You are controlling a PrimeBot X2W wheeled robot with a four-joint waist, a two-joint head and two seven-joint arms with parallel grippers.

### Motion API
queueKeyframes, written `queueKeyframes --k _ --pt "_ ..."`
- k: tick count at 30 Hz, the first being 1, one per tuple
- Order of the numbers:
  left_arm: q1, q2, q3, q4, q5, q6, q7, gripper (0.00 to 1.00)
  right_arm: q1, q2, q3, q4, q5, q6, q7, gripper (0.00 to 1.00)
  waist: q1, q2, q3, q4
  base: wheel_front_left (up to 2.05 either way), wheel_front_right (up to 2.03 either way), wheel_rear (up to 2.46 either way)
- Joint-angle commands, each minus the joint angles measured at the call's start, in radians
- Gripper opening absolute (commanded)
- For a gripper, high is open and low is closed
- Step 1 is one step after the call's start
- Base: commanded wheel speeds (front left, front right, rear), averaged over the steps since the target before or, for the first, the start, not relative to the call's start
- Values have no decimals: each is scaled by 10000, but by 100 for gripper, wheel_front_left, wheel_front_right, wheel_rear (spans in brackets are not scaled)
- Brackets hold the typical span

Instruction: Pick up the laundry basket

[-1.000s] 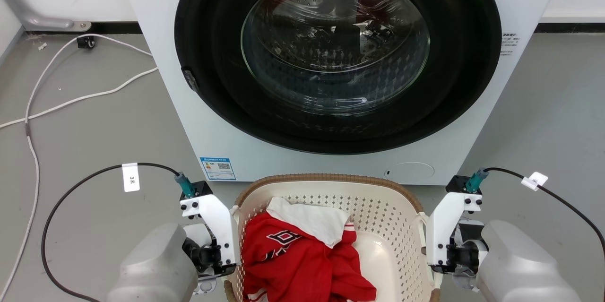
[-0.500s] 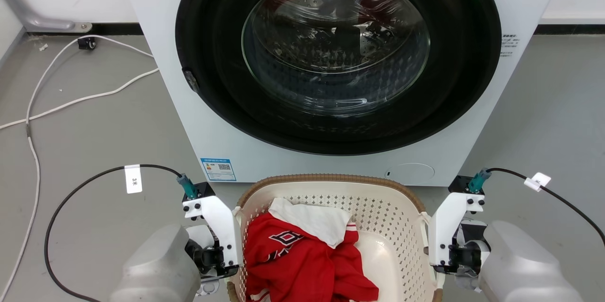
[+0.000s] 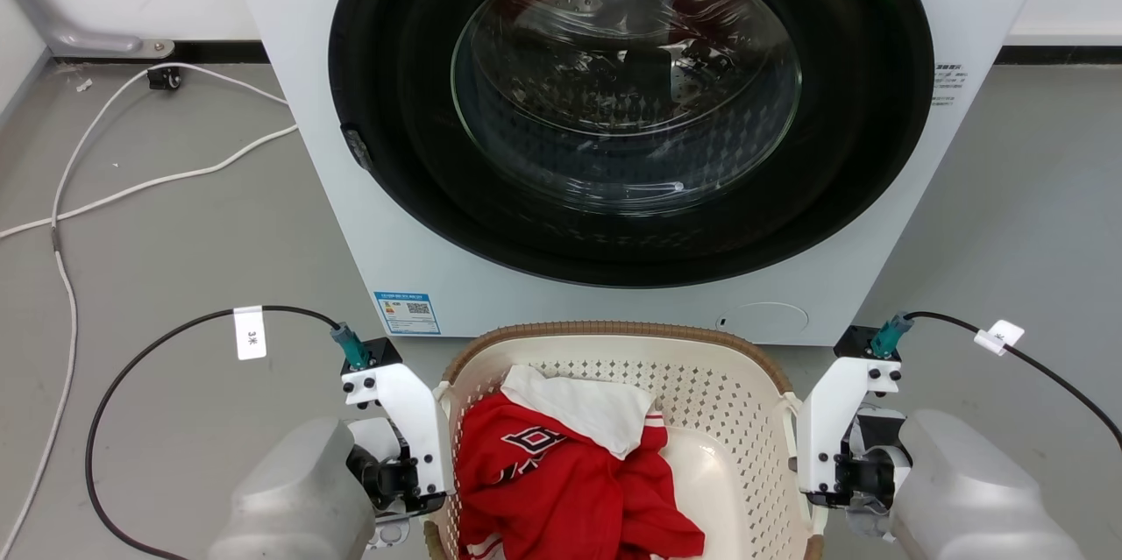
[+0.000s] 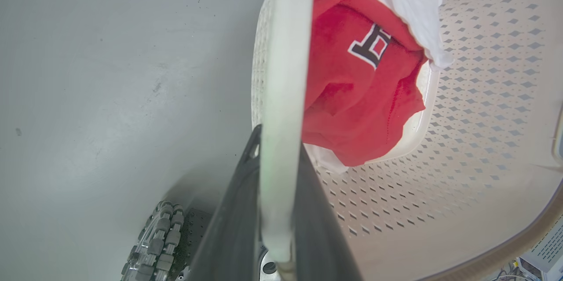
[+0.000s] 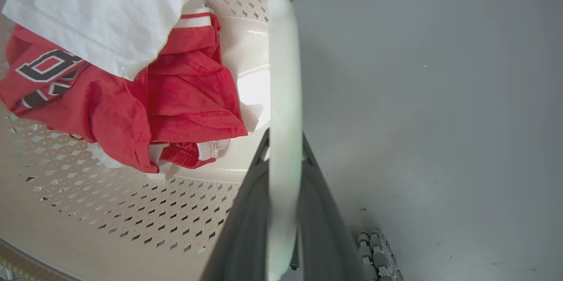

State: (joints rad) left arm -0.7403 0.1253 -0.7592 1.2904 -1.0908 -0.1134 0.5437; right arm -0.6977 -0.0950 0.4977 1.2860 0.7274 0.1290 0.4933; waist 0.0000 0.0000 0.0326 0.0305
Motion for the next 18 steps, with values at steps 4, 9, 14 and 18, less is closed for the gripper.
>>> queueKeyframes --k 4,9,14,18 --pt "83 -60 7 -29 -86 -49 -87 0 -84 16 63 -5 96 32 -50 0 0 0 -15 2 0 0 0" --pt "126 -48 -16 -26 -102 -72 -105 0 -53 8 104 2 141 32 -83 0 0 0 -42 -14 0 0 0" --pt "78 -48 -68 -24 -78 -106 -134 0 -26 -27 143 6 200 32 -99 0 0 0 -47 0 0 0 0" --pt "60 -55 -89 -24 -89 -98 -178 0 -36 -37 174 10 219 32 -117 0 0 0 -48 -1 0 0 0"
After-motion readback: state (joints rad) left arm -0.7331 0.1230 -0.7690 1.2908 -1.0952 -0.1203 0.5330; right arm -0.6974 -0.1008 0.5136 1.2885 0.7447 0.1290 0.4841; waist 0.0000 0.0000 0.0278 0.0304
